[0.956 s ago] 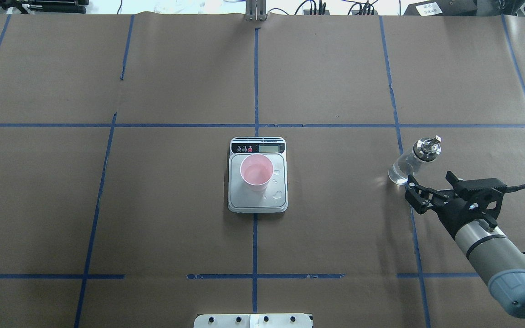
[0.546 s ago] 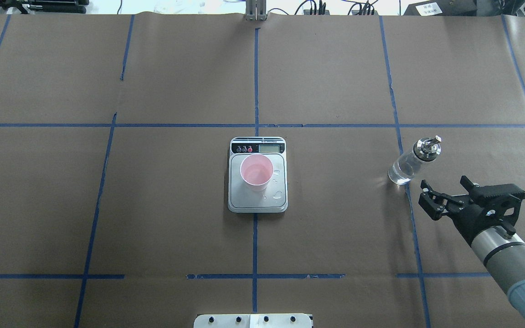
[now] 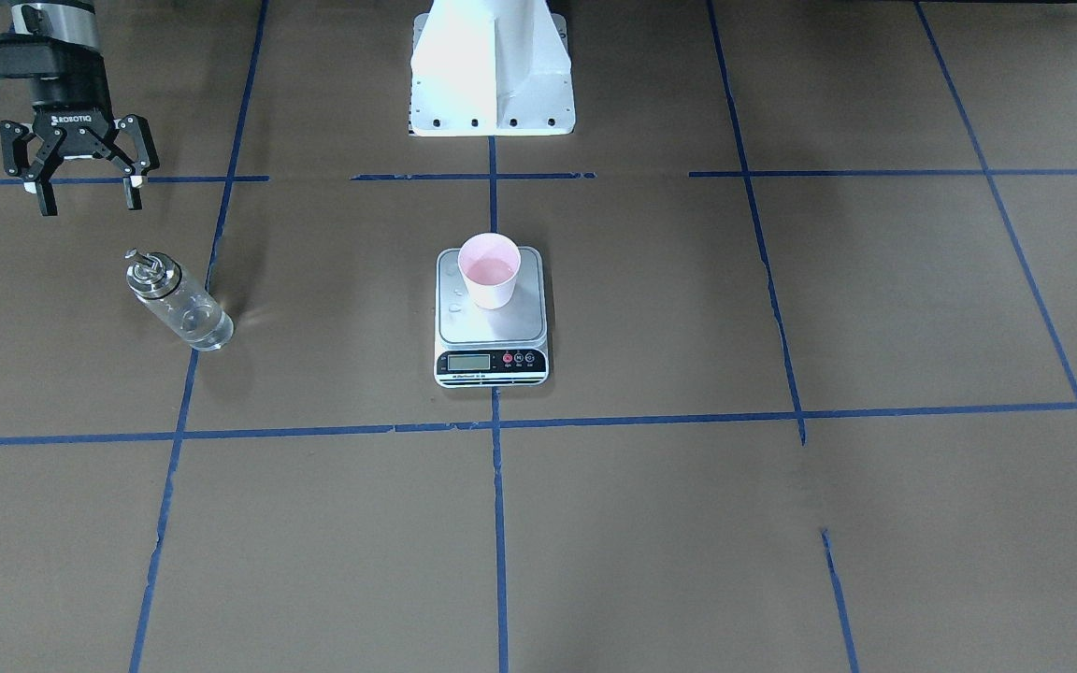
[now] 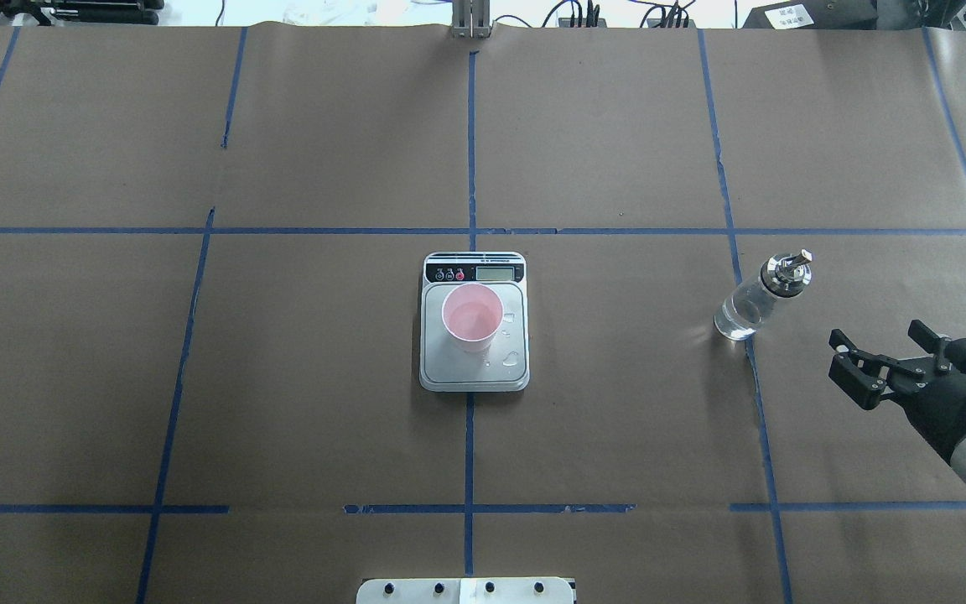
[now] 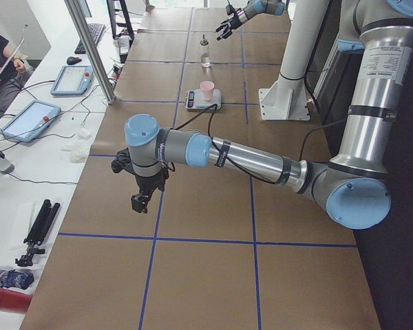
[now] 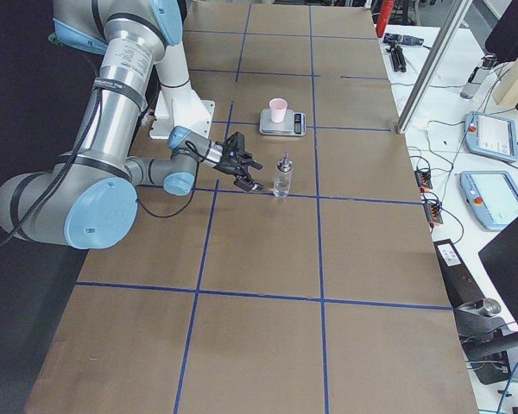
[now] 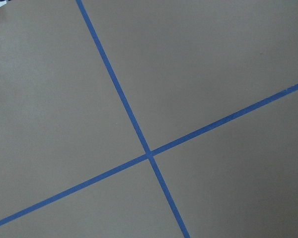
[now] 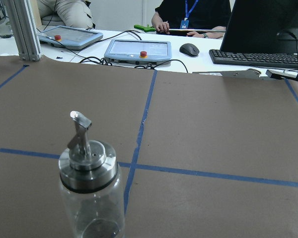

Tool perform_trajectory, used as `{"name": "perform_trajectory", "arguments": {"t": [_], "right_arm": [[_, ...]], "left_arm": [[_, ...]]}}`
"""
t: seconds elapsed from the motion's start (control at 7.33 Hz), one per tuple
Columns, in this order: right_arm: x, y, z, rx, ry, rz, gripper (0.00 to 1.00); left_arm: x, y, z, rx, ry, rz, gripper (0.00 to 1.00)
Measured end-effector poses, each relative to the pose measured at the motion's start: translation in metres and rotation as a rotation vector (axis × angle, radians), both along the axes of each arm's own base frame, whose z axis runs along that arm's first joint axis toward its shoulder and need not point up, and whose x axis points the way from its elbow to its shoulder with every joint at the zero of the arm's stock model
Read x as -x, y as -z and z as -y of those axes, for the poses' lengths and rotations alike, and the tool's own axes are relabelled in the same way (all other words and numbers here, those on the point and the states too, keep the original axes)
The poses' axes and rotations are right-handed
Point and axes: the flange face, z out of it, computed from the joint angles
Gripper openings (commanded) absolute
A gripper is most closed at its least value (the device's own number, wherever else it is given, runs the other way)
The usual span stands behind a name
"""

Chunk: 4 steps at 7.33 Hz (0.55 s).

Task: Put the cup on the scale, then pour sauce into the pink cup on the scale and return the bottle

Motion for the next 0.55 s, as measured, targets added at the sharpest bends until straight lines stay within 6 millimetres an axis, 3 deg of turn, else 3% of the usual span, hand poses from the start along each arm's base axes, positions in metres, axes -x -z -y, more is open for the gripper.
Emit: {"name": "perform_trajectory", "arguments": {"t": [0.27,0.55], "right_arm": [[-0.016,0.011,0.009,0.006,-0.001,-0.012,1.00],[-0.046,0.014,0.038,0.033,0.023,-0.062,1.00]], "left_arm": [[0.000,0.000,0.000,0.001,0.000,0.000,1.00],[0.000,0.000,0.000,0.001,0.000,0.000,1.00]]}}
